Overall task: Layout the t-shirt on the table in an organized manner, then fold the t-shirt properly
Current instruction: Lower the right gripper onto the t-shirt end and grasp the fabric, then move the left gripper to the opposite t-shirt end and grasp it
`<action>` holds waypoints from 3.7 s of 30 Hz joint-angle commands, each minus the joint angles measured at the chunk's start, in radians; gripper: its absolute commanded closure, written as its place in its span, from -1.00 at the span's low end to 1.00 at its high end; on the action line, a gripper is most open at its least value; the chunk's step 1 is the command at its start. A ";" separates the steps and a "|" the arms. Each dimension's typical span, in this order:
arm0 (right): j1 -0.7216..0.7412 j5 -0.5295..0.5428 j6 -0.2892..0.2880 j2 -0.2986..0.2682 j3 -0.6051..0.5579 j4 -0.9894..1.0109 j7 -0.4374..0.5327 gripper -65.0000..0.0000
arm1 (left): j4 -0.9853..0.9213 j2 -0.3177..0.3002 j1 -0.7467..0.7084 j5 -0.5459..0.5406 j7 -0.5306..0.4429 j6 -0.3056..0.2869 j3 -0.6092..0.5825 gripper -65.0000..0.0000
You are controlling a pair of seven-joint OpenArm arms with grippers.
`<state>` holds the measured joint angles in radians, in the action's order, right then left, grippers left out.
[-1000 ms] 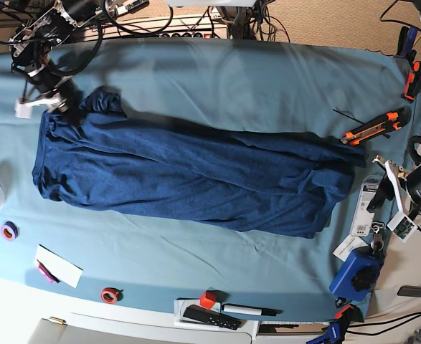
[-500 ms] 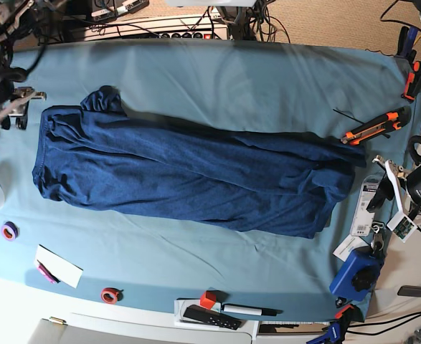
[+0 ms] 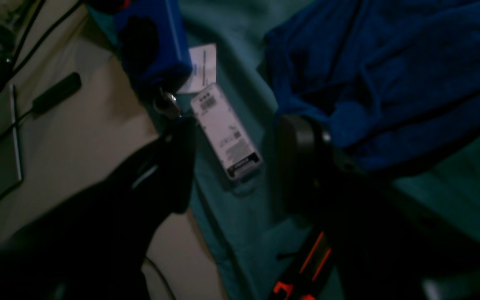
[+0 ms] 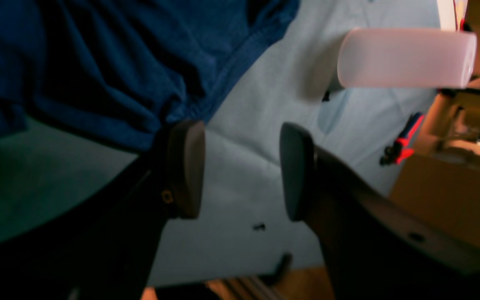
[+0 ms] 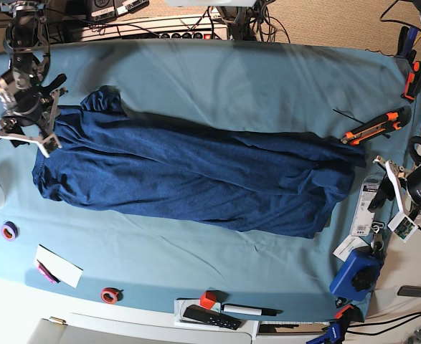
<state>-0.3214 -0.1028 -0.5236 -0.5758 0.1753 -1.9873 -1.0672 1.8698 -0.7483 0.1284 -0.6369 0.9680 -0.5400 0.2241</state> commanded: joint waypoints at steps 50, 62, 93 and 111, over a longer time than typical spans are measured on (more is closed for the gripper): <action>0.059 -0.182 0.125 -0.247 -0.436 0.364 0.178 0.10 | 0.013 -0.022 0.019 -0.003 -0.019 0.026 0.010 0.03; 0.097 -0.157 0.124 -0.246 -0.436 0.364 0.230 0.23 | 0.013 -0.022 0.019 -0.002 -0.018 0.027 0.010 0.03; 0.103 -0.160 0.125 -0.247 -0.436 0.364 0.205 1.00 | 0.036 -0.167 -0.289 0.903 -0.522 0.048 -0.420 0.03; 0.103 -0.159 0.125 -0.247 -0.436 0.364 0.203 1.00 | 0.028 -0.185 -0.267 1.052 -0.536 0.348 -0.673 -0.27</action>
<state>-0.2272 -0.2611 -0.3996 -0.8001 -0.2653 -1.6157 -0.8631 1.8862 -0.9146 -0.1474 0.4068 0.4389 -0.2054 -0.4580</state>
